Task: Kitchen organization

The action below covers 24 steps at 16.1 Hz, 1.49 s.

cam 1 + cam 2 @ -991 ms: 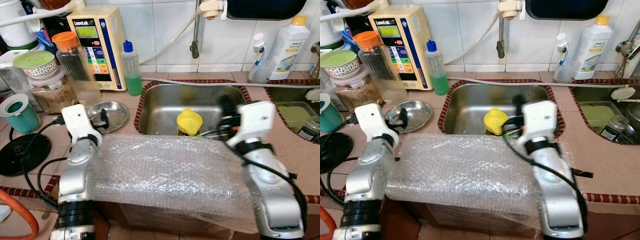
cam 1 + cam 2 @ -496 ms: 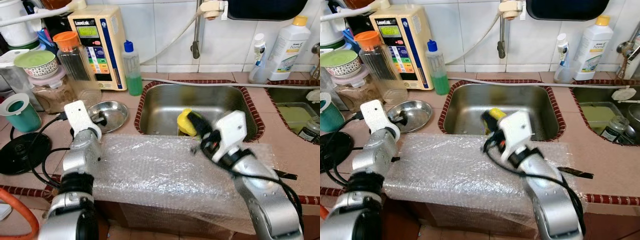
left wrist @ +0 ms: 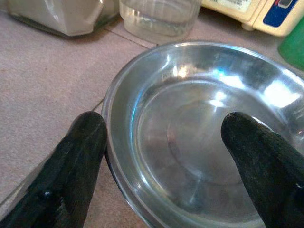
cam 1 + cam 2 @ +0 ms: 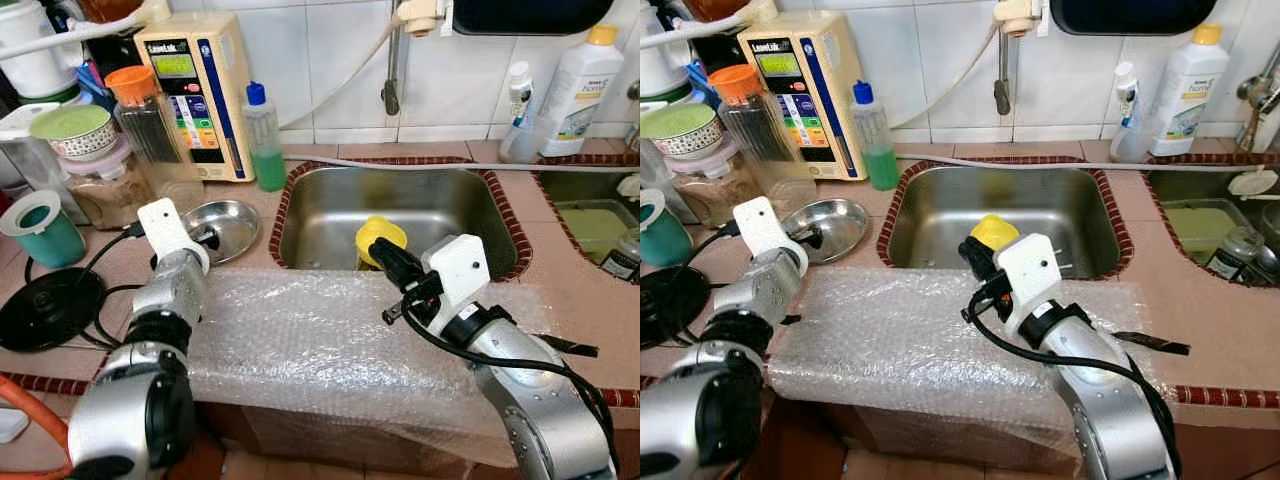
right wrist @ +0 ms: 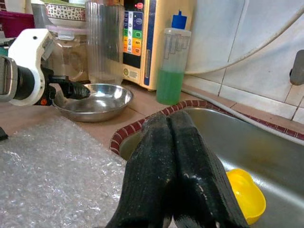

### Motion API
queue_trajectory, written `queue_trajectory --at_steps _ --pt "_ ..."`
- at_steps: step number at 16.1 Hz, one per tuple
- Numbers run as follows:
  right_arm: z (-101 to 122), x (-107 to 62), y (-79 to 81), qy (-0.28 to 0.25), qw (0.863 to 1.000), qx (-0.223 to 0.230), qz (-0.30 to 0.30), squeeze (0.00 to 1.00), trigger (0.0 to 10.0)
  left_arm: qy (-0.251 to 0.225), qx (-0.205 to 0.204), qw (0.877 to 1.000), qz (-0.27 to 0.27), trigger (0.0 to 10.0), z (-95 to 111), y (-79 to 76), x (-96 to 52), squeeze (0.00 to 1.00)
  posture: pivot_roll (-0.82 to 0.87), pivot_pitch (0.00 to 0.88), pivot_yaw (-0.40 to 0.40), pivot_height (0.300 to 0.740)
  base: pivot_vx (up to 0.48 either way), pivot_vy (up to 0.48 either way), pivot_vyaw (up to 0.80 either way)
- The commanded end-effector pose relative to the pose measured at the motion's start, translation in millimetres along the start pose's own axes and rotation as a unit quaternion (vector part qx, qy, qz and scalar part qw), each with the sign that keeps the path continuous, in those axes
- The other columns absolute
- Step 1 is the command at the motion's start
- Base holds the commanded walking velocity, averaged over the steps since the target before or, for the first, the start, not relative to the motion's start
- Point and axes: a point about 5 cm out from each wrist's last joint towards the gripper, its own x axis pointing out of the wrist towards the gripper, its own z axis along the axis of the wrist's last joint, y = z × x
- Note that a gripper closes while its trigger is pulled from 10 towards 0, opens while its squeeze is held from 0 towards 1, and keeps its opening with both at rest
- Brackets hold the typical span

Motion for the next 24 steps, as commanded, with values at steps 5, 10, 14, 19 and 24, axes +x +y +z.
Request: queue_trajectory --at_steps 5,10,14,19,24 --pt "4.4 -3.3 2.6 -0.006 1.000 0.003 0.008 0.00 10.0 0.019 -0.007 1.000 0.016 10.0 5.8 6.4 3.8 0.00 -0.12 0.000 0.157 0.740 0.000 0.000 0.00" --pt "4.3 -3.4 1.3 -0.006 1.000 -0.003 0.001 0.00 10.0 -0.007 0.030 0.999 0.015 10.0 16.8 5.2 3.8 0.00 -0.12 0.000 0.162 0.740 0.000 0.000 0.00" --pt "4.2 -2.3 1.2 -0.007 1.000 -0.005 0.001 0.00 10.0 0.002 0.013 0.999 0.033 10.0 13.9 15.7 4.9 0.00 -0.11 0.000 0.157 0.740 0.000 0.000 0.00" --pt "5.5 -5.8 11.0 -0.007 0.999 0.020 0.047 0.00 10.0 0.031 -0.019 0.999 0.012 10.0 9.1 6.4 4.5 0.00 -0.11 0.000 0.157 0.740 0.000 0.000 0.00" --pt "3.4 -6.4 12.8 -0.001 0.999 0.014 0.049 0.00 10.0 0.054 -0.033 0.998 -0.026 10.0 6.8 -8.5 3.1 0.00 -0.13 0.000 0.176 0.740 0.000 0.000 0.00"
